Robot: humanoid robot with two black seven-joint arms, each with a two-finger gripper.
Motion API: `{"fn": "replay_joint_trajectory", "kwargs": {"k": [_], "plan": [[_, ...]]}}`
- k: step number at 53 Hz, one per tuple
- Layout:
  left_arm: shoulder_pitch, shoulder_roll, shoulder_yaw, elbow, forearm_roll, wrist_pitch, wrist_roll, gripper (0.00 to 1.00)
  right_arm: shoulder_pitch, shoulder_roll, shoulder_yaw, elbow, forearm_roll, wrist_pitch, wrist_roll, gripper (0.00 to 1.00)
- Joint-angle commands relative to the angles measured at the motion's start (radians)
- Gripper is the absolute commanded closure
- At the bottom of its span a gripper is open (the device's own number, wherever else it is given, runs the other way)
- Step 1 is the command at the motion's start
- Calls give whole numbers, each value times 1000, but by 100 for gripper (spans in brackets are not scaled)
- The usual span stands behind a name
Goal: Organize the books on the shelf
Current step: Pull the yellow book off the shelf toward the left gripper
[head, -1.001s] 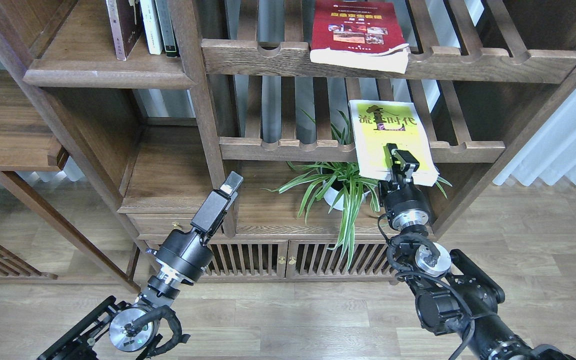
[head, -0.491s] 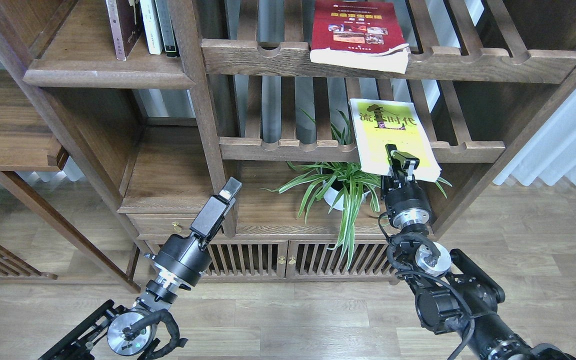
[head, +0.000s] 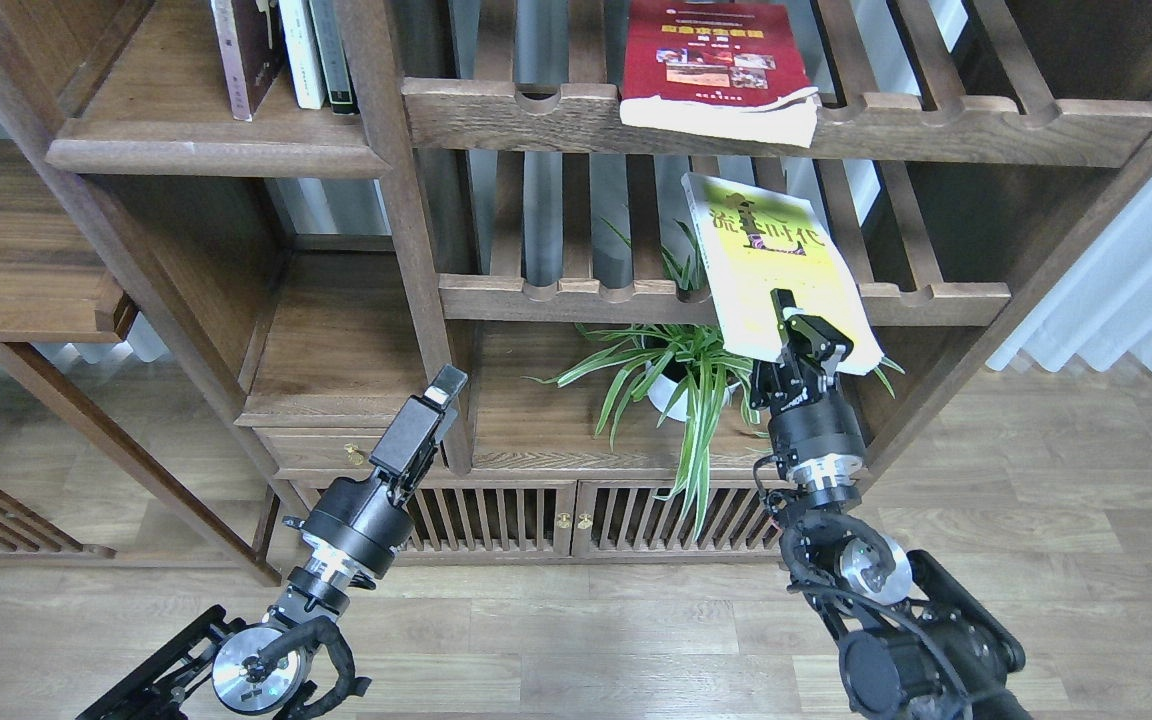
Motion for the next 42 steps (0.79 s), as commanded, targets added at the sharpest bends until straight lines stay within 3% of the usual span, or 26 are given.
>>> {"fn": "replay_joint_trajectory", "kwargs": {"k": [1, 4, 17, 42], "plan": [[-31, 63, 49, -12, -114, 0, 38, 0, -66, 0, -13, 62, 7, -1, -72, 95], [-66, 107, 72, -24, -178, 0, 43, 0, -107, 0, -38, 83, 5, -1, -102, 95], [-141, 222, 166, -70, -318, 0, 41, 0, -147, -39, -150, 132, 7, -1, -104, 94], [-154, 265, 232, -92, -342, 0, 46, 0, -137, -74, -334, 142, 2, -1, -104, 94]]}}
